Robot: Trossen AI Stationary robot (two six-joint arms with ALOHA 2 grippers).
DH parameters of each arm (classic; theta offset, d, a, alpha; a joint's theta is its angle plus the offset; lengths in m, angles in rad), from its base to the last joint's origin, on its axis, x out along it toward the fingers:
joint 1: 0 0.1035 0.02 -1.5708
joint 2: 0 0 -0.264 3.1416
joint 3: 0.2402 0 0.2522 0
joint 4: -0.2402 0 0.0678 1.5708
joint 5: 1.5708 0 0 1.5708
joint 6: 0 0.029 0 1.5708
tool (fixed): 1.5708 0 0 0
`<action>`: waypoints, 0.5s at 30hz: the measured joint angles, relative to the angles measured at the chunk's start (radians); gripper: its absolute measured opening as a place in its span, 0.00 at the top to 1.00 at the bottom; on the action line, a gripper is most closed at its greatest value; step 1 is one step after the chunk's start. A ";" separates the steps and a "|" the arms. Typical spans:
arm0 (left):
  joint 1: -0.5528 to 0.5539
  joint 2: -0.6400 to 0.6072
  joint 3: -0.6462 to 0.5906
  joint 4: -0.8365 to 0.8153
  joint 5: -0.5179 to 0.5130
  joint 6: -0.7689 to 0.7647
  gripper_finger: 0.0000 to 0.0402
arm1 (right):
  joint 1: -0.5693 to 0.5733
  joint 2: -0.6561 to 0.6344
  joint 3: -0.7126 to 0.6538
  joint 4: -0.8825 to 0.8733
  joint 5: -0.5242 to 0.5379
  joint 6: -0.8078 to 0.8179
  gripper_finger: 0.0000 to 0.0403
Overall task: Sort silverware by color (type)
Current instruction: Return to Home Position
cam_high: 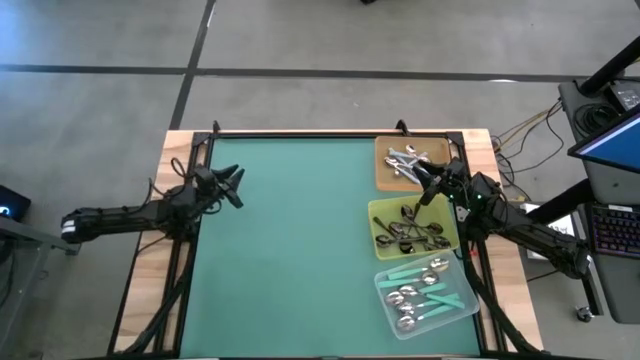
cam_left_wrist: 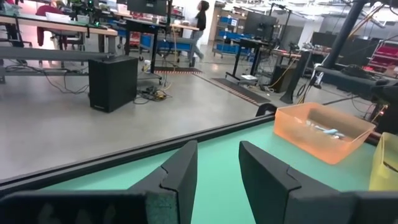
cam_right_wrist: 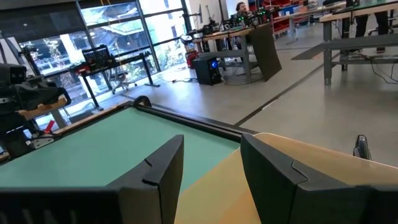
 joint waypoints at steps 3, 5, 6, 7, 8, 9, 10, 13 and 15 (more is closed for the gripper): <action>0.000 0.009 0.000 -0.001 0.000 0.000 0.74 | 0.000 0.000 0.000 0.000 0.000 -0.001 0.63; 0.000 0.014 0.000 0.000 0.000 0.000 0.74 | 0.000 0.000 0.000 0.000 0.000 0.000 0.63; 0.000 0.016 0.000 0.000 0.001 0.000 0.74 | 0.000 0.000 0.000 0.000 0.000 0.000 0.63; 0.000 0.019 0.000 -0.001 0.001 0.000 0.74 | 0.000 0.000 0.000 0.000 0.000 -0.001 0.63; 0.000 0.021 0.000 0.000 0.001 0.000 0.74 | 0.000 0.000 0.000 0.000 0.000 -0.001 0.63; 0.000 0.022 0.000 0.000 0.001 0.000 0.74 | 0.000 0.000 0.000 0.000 0.000 0.000 0.63; 0.000 0.025 0.000 0.000 0.001 0.000 0.74 | 0.000 0.000 0.000 0.000 0.000 0.000 0.63; 0.000 0.031 0.000 0.000 0.001 0.000 0.74 | 0.000 0.000 0.000 0.000 0.000 -0.001 0.63; 0.000 0.035 0.000 0.000 0.002 0.000 0.74 | 0.000 0.000 0.000 0.000 0.000 0.000 0.63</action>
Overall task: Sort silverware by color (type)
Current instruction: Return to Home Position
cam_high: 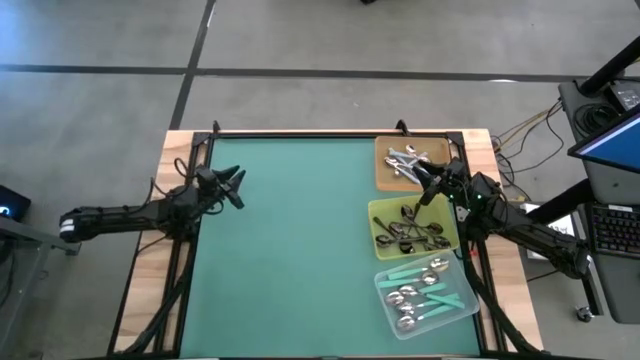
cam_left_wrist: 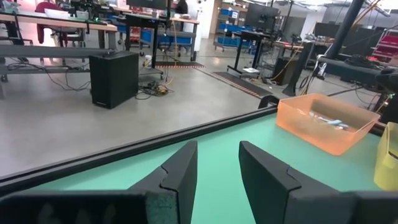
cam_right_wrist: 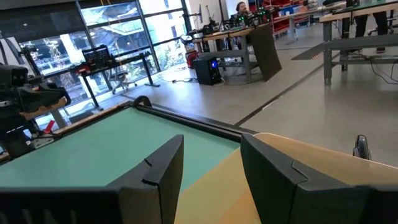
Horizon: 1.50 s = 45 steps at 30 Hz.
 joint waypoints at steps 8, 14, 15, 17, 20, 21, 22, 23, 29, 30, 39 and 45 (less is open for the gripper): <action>0.000 0.014 0.000 0.000 0.000 0.000 0.74 | 0.000 0.000 0.000 0.000 0.000 -0.001 0.63; 0.000 0.021 0.000 0.000 0.000 0.000 0.74 | 0.000 0.000 0.000 0.000 0.000 -0.001 0.63; 0.000 0.023 0.000 0.000 0.000 0.000 0.74 | 0.000 0.000 0.000 0.000 0.000 0.000 0.63; 0.000 0.024 0.000 0.000 0.000 0.000 0.74 | 0.000 0.000 0.000 0.000 0.000 0.000 0.63; 0.000 0.023 0.000 0.000 0.000 0.000 0.74 | 0.000 0.000 0.000 0.000 0.000 0.000 0.63; 0.000 0.023 0.000 0.000 0.000 0.000 0.74 | 0.000 0.000 0.000 0.000 0.000 0.000 0.63; 0.000 0.024 0.000 0.000 0.000 0.000 0.74 | 0.000 0.000 0.000 0.000 0.000 0.000 0.63; 0.000 0.023 0.000 0.000 0.000 0.000 0.74 | 0.000 0.000 0.000 0.000 0.000 -0.001 0.63; 0.000 0.023 0.000 0.000 0.000 0.000 0.74 | 0.000 0.000 0.000 0.000 0.000 0.000 0.63; 0.000 0.023 0.000 0.000 0.000 0.000 0.74 | 0.000 0.000 0.000 0.000 0.000 0.000 0.63; 0.000 0.023 0.000 0.000 0.000 0.000 0.74 | 0.000 0.000 0.000 0.000 0.000 0.000 0.63; 0.000 0.023 0.000 0.000 0.000 0.000 0.74 | 0.000 0.000 0.000 0.000 0.000 -0.001 0.63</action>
